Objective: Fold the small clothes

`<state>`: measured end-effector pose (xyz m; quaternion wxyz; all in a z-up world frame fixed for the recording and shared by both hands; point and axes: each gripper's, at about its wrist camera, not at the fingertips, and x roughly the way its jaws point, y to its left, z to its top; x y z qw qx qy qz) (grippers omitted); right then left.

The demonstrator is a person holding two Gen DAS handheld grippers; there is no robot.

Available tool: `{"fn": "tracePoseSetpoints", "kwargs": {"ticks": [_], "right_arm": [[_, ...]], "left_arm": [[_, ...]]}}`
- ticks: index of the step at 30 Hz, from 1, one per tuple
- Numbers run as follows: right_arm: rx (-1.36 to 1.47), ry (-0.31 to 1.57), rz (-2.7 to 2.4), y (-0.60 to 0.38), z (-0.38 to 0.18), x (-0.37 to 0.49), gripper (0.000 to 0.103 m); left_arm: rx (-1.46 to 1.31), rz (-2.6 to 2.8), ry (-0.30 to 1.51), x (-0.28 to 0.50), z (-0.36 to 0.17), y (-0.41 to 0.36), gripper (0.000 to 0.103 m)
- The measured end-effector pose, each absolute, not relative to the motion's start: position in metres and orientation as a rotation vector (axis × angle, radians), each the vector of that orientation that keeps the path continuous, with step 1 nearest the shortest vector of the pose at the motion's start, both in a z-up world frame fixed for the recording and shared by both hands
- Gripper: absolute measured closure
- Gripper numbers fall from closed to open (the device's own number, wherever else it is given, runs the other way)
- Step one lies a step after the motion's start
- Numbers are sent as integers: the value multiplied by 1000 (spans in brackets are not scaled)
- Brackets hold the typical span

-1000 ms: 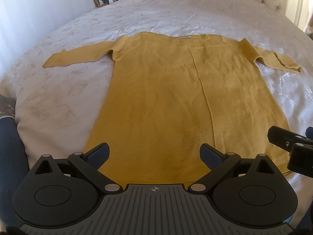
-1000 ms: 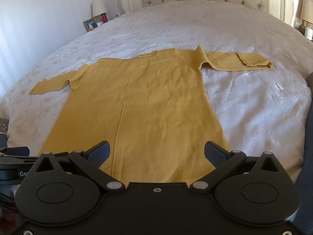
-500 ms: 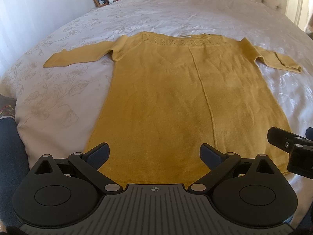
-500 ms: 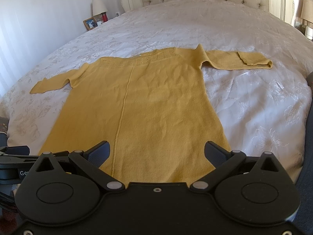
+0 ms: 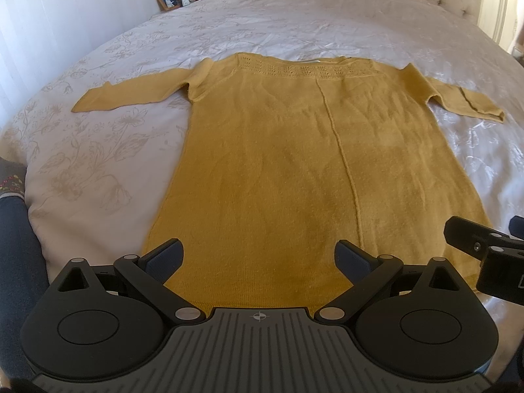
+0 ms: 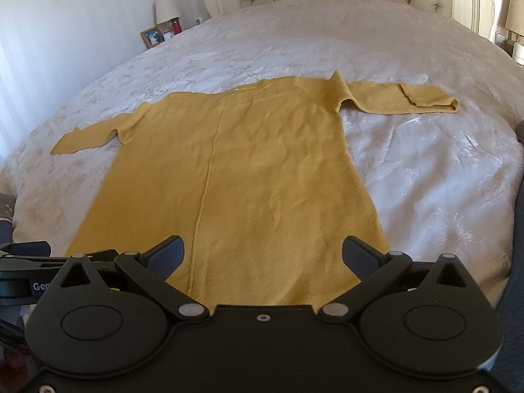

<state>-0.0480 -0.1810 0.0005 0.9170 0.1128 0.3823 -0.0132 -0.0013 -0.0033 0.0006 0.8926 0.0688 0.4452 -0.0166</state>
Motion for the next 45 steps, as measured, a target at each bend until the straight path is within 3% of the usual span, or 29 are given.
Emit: {"fn": "tracePoseSetpoints", "kwargs": {"ticks": [45], "right_arm": [[241,836,-15,-179,-6,-41,1]], "left_arm": [[146,-28,948,3,-7,-5,2]]}}
